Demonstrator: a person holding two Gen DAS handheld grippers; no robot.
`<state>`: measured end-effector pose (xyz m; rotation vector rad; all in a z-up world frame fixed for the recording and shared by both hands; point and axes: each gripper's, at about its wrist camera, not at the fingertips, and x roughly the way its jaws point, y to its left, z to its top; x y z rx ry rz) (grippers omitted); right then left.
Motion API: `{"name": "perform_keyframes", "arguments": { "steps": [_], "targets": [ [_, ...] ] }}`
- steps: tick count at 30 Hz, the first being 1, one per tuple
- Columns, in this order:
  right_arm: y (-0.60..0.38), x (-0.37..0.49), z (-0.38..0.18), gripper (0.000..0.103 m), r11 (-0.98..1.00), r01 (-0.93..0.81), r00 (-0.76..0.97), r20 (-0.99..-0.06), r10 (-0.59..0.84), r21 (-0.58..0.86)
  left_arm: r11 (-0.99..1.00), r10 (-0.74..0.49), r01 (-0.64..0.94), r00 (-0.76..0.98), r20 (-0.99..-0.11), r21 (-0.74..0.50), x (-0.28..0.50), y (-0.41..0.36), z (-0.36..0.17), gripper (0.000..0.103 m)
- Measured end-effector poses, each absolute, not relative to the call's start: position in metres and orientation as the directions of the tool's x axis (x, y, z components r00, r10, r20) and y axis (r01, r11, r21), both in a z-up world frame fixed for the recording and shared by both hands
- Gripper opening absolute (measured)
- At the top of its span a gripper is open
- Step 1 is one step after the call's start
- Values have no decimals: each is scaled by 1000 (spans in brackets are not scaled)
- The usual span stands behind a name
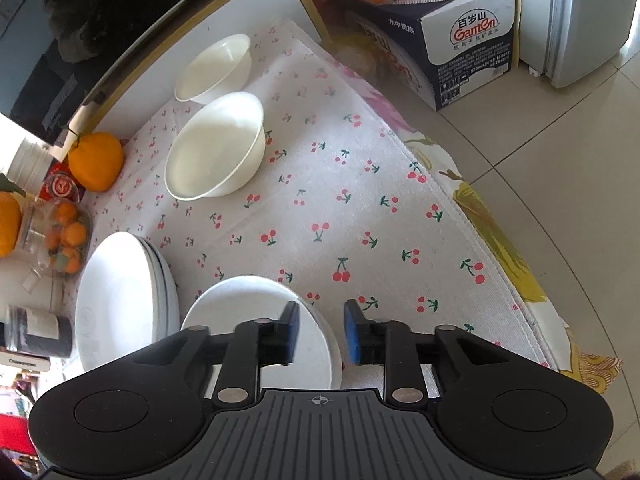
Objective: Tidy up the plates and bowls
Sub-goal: 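Set the white bowl on the cloth and open the left gripper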
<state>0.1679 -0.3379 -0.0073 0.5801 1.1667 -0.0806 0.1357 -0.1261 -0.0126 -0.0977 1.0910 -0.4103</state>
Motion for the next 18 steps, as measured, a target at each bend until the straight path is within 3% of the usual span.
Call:
{"name": "perform_keyframes", "arguments": {
  "steps": [4, 10, 18],
  "targets": [
    [-342, 168, -4, 48, 838, 358, 431, -869, 243, 412, 926, -353, 281, 416, -838, -251, 135, -125, -7, 99],
    [-346, 169, 1, 64, 819, 343, 469, -840, 274, 459, 928, -351, 278, 420, -837, -249, 135, -118, -4, 102],
    [-345, 172, 6, 73, 822, 311, 499, -818, 286, 477, 927, -361, 276, 471, -805, -254, 133, -103, 4, 102]
  ]
}}
